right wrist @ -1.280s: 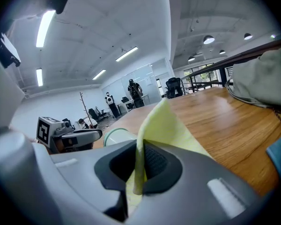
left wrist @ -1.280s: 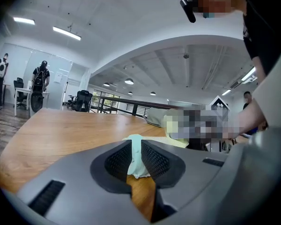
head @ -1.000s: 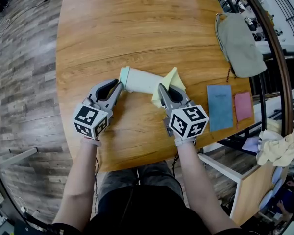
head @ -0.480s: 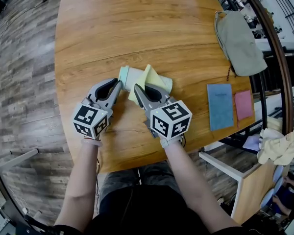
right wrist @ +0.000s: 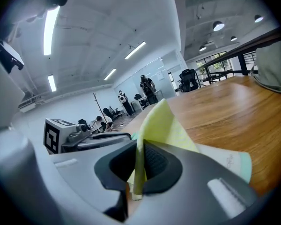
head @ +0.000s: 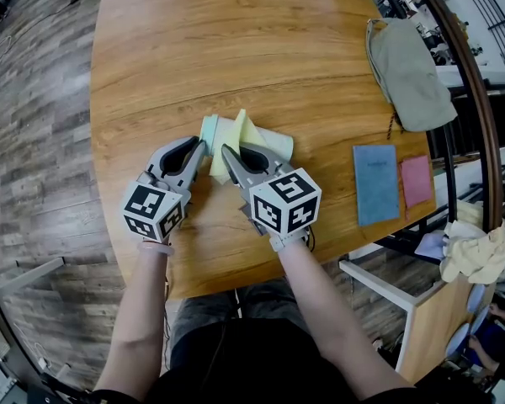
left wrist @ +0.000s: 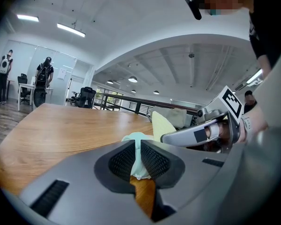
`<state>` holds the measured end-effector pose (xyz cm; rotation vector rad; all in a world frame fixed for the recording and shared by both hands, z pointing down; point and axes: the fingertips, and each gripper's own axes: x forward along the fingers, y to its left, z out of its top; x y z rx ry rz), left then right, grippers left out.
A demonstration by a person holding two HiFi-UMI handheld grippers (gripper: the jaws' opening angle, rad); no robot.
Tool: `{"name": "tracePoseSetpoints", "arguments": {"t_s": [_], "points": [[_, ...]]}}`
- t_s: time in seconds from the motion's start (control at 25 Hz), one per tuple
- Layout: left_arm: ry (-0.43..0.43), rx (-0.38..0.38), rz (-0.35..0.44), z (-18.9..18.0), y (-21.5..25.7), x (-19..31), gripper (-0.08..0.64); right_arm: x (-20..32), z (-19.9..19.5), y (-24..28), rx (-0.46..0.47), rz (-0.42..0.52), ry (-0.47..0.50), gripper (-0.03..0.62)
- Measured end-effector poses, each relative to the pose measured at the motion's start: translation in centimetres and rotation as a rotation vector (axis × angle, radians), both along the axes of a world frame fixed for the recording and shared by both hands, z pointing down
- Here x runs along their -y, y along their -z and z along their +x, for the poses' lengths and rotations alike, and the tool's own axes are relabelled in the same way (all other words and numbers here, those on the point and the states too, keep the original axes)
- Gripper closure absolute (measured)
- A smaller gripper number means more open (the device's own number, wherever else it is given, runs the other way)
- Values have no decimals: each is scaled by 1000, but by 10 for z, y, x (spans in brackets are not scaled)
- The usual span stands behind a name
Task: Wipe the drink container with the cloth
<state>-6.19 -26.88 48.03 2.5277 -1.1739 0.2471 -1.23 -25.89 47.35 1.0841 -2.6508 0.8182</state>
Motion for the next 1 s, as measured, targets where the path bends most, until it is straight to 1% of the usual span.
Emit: {"name": "tracePoseSetpoints", "arguments": {"t_s": [0.16,0.36,0.52,0.64,1.0], "points": [[4,0,0,-2,0,1,528,1,29,-1,16,-12,-67,577],[6,3,2,-2,0,1,528,5,74,-2,47,-29,-180,577],[8,7,2,-2,0,1,528,8,101,-4,54,-38,-240,577],[8,11,2,-2,0,0,528,8,112,-4,58,-41,-265,577],[7,33,-2,-2,-2,0,528,5,129,-8,29,-39,-285,577]]}}
